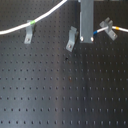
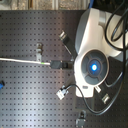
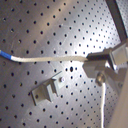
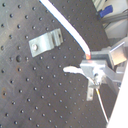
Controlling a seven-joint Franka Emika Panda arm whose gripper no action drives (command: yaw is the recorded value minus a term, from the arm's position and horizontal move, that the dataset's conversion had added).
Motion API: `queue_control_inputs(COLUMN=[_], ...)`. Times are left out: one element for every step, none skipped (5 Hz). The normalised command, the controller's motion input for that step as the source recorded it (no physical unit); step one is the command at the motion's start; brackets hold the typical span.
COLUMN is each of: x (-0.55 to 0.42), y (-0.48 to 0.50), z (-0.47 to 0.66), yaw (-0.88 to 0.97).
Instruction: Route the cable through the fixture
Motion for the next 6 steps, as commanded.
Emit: queue_control_inputs(x=[-0.001,0.097,0.005,-0.001,-0.008,-0.116], y=[0.0,-0.127,-0.048,-0.006,-0.025,-0.208], z=[0.05,0.03,0.07,0.07,0.11,0.33], yaw=[0.03,0.42,0.71,0.81,0.79,0.53])
